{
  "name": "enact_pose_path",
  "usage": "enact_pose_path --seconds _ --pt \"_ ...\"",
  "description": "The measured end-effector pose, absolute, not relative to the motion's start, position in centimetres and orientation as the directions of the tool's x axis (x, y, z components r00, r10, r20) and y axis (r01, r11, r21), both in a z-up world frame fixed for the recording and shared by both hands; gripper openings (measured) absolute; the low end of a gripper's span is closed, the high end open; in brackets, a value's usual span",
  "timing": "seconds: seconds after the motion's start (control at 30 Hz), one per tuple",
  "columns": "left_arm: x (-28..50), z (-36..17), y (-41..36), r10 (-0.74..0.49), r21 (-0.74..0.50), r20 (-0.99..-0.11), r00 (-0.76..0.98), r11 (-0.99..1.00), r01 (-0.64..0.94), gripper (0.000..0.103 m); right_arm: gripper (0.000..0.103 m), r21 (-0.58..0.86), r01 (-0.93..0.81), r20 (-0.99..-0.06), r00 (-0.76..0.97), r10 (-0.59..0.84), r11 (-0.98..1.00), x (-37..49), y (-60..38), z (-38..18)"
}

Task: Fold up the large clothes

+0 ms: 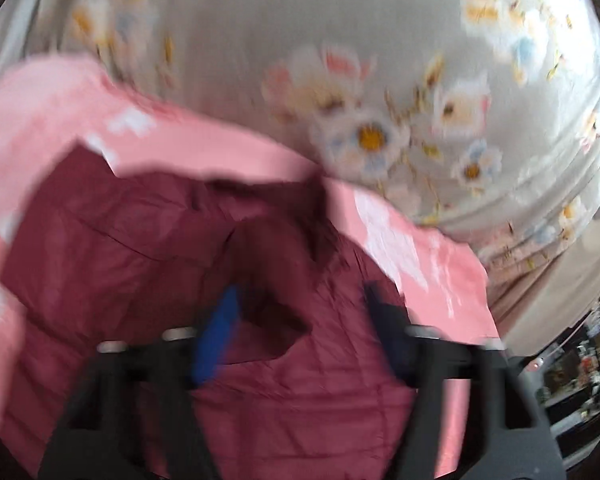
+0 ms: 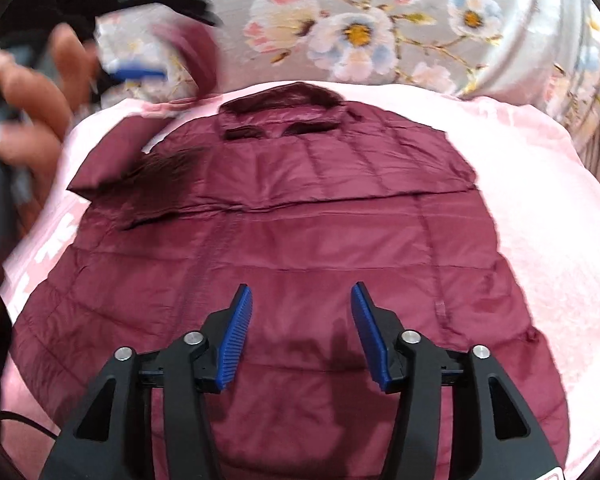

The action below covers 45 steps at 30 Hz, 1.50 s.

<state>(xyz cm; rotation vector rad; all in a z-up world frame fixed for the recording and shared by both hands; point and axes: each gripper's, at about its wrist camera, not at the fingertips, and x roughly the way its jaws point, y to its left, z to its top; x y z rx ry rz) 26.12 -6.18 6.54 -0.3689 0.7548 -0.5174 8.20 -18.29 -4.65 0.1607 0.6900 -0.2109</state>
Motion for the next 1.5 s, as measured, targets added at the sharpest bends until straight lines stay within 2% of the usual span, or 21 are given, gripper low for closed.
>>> enact_pose_path --seconds 0.03,0.13,0.2,0.33,0.5,0.67,0.7,0.73,0.77,0.8,0.97,1.17,1.3,1.43,1.5 --pt "25.9 6.0 -6.5 -0.57 -0.504 -0.554 0.606 0.81 0.3 0.069 0.057 0.083 0.257 -0.641 0.753 -0.146 0.963 8.0 -19.0 -4.5" --pt "25.4 4.0 -5.3 -0.638 -0.603 -0.541 0.548 0.749 0.276 0.079 0.06 0.105 0.266 -0.627 0.765 -0.144 0.958 8.1 -20.5 -3.7" --pt "24.5 3.8 -3.5 -0.634 -0.628 -0.521 0.571 0.738 0.246 0.079 0.062 0.115 0.259 -0.613 0.778 -0.137 0.959 8.8 -21.2 -3.1" --pt "24.9 3.7 3.5 -0.55 -0.646 -0.508 0.663 0.752 0.13 0.08 0.067 0.184 0.224 -0.601 0.796 -0.071 0.957 12.1 -22.3 -2.1" --pt "26.5 0.9 10.8 -0.411 -0.605 -0.597 0.689 0.795 -0.05 0.079 0.067 0.293 0.233 -0.626 0.78 0.002 0.927 17.4 -23.2 -2.5" --pt "27.5 -2.3 15.5 -0.427 -0.67 -0.621 0.657 0.724 -0.162 0.079 0.067 0.412 0.302 -0.691 0.718 0.079 0.86 22.8 -24.9 -5.3" --pt "27.7 -2.6 15.7 -0.442 -0.688 -0.615 0.654 0.706 -0.17 0.079 0.064 0.398 0.302 -0.707 0.702 0.08 0.866 23.9 -24.7 -5.7" --pt "27.9 -3.0 16.1 -0.459 -0.708 -0.606 0.65 0.684 -0.176 0.079 0.036 0.369 0.285 -0.717 0.693 0.076 0.885 24.6 -24.4 -5.7" --pt "28.1 -3.2 16.4 -0.476 -0.726 -0.598 0.645 0.663 -0.183 0.079 0.001 0.334 0.274 -0.726 0.685 0.06 0.902 25.2 -24.3 -5.4" --pt "28.3 -3.3 16.3 -0.487 -0.736 -0.591 0.643 0.652 -0.182 0.079 0.002 0.313 0.273 -0.717 0.696 0.038 0.91 25.3 -24.4 -4.6" --pt "29.1 -3.0 16.3 -0.499 -0.748 -0.575 0.649 0.641 -0.17 0.079 0.002 0.216 0.367 -0.54 0.817 -0.202 0.905 21.9 -27.2 2.8" --pt "31.1 -3.5 13.1 -0.523 -0.74 -0.596 0.61 0.653 -0.163 0.079 0.002 0.144 0.383 -0.576 0.782 -0.237 0.912 22.0 -29.5 2.3" --pt "32.8 -4.0 11.1 -0.483 -0.686 -0.647 0.59 0.706 -0.174 0.078 0.002 0.14 0.383 -0.557 0.793 -0.247 0.913 22.1 -30.4 2.8" --pt "34.8 -4.9 10.4 -0.462 -0.652 -0.685 0.564 0.734 -0.19 0.065 0.002 0.141 0.375 -0.542 0.804 -0.246 0.916 22.2 -31.3 4.1" --pt "35.5 -5.3 10.2 -0.468 -0.654 -0.687 0.556 0.731 -0.192 0.052 0.002 0.119 0.364 -0.545 0.802 -0.246 0.924 22.5 -31.2 4.4"
